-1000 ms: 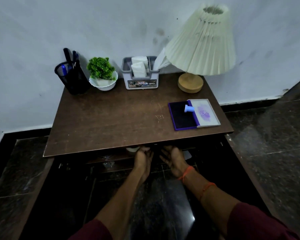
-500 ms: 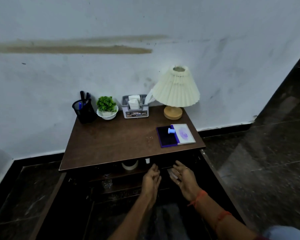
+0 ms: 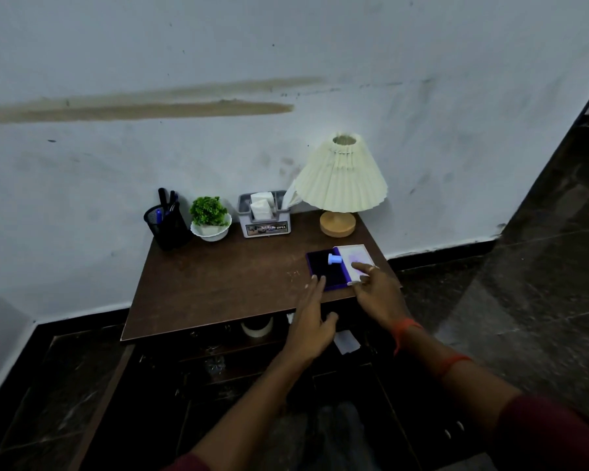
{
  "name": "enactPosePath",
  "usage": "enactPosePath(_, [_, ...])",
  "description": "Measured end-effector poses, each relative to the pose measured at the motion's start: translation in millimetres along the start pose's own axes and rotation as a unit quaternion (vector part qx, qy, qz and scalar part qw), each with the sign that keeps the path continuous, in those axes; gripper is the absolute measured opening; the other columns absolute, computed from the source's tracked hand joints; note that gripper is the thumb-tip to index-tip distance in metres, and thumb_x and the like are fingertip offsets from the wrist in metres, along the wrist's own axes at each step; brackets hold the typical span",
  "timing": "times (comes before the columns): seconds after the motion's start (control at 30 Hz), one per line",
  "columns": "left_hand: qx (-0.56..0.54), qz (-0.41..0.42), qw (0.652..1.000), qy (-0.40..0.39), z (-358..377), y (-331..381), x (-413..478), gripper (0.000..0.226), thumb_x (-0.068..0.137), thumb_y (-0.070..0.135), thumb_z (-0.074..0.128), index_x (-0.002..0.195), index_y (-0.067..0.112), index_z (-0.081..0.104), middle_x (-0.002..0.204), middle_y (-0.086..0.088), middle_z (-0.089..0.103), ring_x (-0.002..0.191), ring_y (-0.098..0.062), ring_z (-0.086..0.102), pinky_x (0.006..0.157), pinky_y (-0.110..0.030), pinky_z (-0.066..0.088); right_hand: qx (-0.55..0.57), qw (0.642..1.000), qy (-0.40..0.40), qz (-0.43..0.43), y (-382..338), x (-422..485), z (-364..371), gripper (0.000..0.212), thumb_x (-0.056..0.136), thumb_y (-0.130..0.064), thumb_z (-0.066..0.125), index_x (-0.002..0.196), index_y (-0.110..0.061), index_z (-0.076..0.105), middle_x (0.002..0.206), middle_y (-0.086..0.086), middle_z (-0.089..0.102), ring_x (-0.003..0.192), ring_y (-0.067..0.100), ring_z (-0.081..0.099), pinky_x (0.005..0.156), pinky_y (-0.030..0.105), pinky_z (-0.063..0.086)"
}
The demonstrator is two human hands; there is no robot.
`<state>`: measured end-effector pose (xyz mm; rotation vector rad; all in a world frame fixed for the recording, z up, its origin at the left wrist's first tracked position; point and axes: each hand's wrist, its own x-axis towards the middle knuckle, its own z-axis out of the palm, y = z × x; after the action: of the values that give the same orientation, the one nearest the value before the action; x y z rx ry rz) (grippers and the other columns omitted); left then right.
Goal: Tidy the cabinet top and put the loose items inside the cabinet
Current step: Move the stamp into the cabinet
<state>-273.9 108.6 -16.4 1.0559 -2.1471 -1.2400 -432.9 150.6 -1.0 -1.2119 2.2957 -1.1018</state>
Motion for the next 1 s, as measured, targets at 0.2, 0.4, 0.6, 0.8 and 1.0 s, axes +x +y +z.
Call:
enactPosePath(0.2, [0.098,0.015,0.995,-0.013,-16,-11,28,0.074,0.089,0.021,0.05,0.155,0.016,0.015,0.164,-0.005,0.005,0.152,-0.022,-0.002,0.121,-0.031,0.004,-0.1,0.994,0.009,-0.053,-9,38,6,0.039,0.087,-0.025,0.058,0.126,-0.024,0.063,0.122,0.004,0.066,0.111,0.024,0.062,0.096,0.035,0.05])
enactPosePath(0.4, [0.087,0.006,0.996,-0.012,-24,-16,39,0.077,0.083,0.029,0.044,0.154,0.014,0.018,0.163,-0.006,0.009,0.152,-0.018,0.001,0.122,-0.027,0.003,-0.192,0.978,-0.014,-0.077,-6,69,19,0.029,0.087,-0.028,0.058,0.112,-0.015,0.066,0.112,0.006,0.065,0.106,0.029,0.061,0.091,0.043,0.051])
enactPosePath(0.6, [0.082,-0.023,0.996,-0.012,-25,-30,45,0.072,0.089,0.012,0.052,0.154,0.012,0.02,0.163,-0.007,0.011,0.152,-0.02,0.005,0.122,-0.028,0.006,-0.22,0.973,-0.025,-0.06,-3,78,32,0.038,0.086,-0.031,0.062,0.123,-0.022,0.065,0.12,0.005,0.065,0.113,0.028,0.06,0.1,0.046,0.045])
enactPosePath(0.8, [0.07,-0.034,0.997,-0.014,-22,-32,43,0.071,0.09,0.009,0.05,0.154,0.014,0.02,0.163,-0.006,0.013,0.152,-0.017,0.006,0.124,-0.034,0.011,-0.25,0.966,-0.003,-0.066,6,81,36,0.029,0.092,-0.038,0.055,0.11,-0.021,0.07,0.11,0.008,0.067,0.106,0.029,0.062,0.1,0.045,0.041])
enactPosePath(1.0, [0.062,-0.036,0.997,-0.014,-19,-25,43,0.07,0.09,0.007,0.049,0.153,0.013,0.021,0.162,-0.006,0.016,0.151,-0.016,0.009,0.123,-0.029,0.01,-0.265,0.962,0.01,-0.061,8,81,37,0.032,0.089,-0.039,0.06,0.11,-0.018,0.07,0.111,0.008,0.067,0.106,0.027,0.062,0.101,0.043,0.039])
